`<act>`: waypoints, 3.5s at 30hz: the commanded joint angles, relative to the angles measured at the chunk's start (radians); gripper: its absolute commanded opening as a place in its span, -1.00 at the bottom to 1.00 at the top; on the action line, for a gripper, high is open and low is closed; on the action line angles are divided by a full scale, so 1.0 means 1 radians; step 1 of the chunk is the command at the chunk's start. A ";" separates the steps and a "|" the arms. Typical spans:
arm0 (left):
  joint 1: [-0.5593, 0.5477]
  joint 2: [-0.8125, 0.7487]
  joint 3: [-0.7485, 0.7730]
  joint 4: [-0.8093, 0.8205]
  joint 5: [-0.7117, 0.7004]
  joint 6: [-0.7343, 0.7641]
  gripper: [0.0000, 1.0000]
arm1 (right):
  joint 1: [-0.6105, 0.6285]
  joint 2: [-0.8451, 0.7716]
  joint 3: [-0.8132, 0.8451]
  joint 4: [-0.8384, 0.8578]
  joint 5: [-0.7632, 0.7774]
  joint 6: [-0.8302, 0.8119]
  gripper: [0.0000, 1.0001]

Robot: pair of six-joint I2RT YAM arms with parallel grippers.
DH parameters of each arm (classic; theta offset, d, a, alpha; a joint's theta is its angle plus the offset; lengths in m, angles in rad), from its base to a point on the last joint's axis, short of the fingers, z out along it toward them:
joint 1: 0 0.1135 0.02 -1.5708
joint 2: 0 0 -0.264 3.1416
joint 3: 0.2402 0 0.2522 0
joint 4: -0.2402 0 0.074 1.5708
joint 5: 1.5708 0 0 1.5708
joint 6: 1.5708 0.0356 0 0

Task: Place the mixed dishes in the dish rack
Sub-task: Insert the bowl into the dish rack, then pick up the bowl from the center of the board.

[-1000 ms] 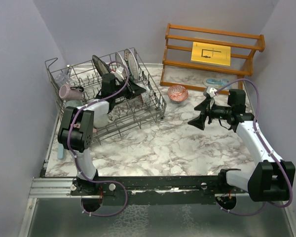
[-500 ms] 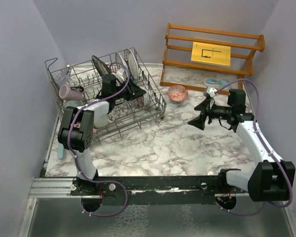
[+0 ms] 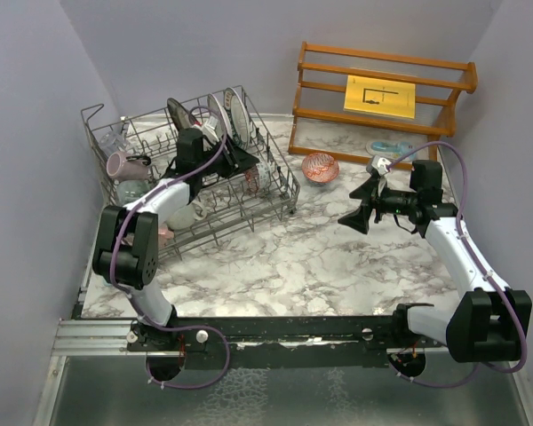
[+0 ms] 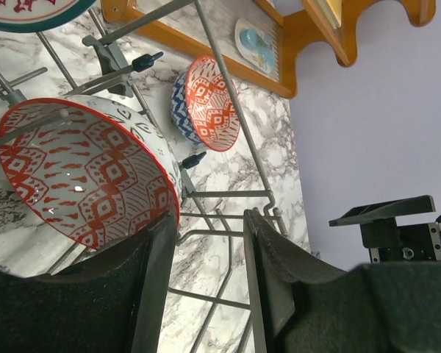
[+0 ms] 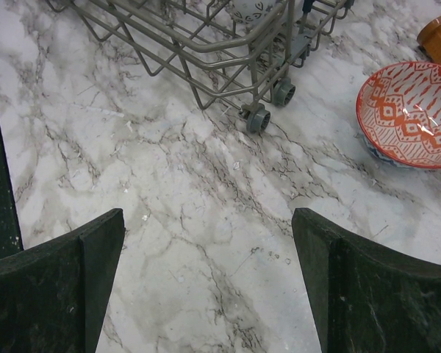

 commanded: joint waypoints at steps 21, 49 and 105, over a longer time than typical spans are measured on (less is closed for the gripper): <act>0.008 -0.568 -0.231 -0.035 -0.240 0.209 0.27 | -0.009 0.048 0.037 0.176 0.067 0.239 1.00; 0.007 -0.829 -0.432 0.094 -0.276 0.058 0.94 | 0.137 0.856 0.716 0.046 0.828 0.755 0.32; -0.522 -0.336 -0.026 0.262 -0.652 -0.691 0.64 | 0.178 0.156 0.324 0.539 0.987 -0.111 -0.99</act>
